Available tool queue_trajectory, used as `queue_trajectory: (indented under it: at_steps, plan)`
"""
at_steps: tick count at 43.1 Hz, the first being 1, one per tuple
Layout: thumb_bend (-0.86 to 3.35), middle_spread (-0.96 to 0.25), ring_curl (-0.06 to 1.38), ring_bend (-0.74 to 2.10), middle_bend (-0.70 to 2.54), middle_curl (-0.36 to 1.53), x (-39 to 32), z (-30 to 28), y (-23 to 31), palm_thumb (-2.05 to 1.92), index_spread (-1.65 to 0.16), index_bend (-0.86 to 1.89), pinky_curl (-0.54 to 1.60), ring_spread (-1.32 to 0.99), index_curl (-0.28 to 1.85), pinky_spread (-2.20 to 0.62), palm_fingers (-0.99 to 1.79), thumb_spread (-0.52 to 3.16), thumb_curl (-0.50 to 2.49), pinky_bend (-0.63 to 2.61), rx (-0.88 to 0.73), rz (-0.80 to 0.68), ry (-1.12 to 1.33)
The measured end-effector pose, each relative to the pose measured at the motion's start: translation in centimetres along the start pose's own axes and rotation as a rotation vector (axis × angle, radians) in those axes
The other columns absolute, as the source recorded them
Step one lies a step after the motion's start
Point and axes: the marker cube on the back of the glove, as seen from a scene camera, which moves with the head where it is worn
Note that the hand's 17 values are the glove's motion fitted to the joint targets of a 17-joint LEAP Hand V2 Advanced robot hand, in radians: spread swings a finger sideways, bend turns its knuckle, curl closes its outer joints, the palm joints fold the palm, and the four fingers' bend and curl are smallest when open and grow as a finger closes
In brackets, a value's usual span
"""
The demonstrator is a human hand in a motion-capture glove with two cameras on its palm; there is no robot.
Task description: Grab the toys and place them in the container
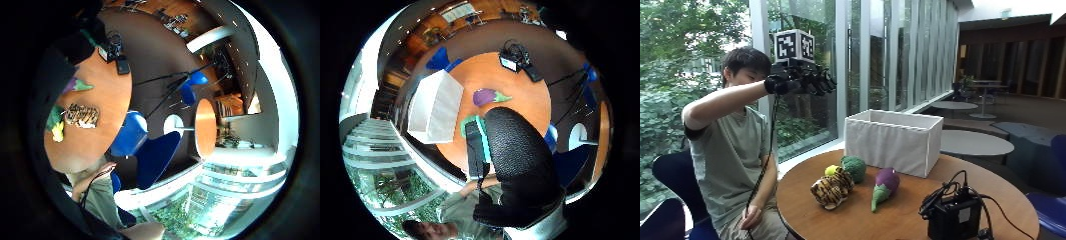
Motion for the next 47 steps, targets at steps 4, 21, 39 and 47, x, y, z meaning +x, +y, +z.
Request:
queue_trajectory:
  at_steps: [4, 21, 39, 47]
  plan:
    - [-0.04, -0.09, 0.09, 0.41, 0.22, 0.07, 0.0, 0.1, 0.0, -0.06, -0.14, 0.05, 0.17, -0.1, 0.01, -0.08, 0.3, 0.69, 0.01, 0.61, 0.006, 0.003, -0.037]
    - [-0.06, -0.17, 0.18, 0.58, 0.32, 0.2, -0.5, 0.2, -1.4, -0.09, -0.23, 0.12, 0.28, -0.19, 0.07, -0.13, 0.19, 1.24, 0.07, 0.75, 0.011, -0.031, -0.062]
    - [-0.07, -0.16, 0.22, 0.65, 0.37, 0.29, -3.5, -0.6, -4.5, -0.11, -0.23, 0.13, 0.32, -0.2, 0.14, -0.13, 0.07, 1.32, 0.09, 0.82, -0.074, -0.08, 0.037]
    - [-0.07, -0.13, 0.24, 0.68, 0.4, 0.32, -3.0, 0.6, -6.4, -0.11, -0.23, 0.14, 0.33, -0.2, 0.16, -0.13, 0.05, 1.32, 0.1, 0.84, -0.089, -0.077, 0.061]
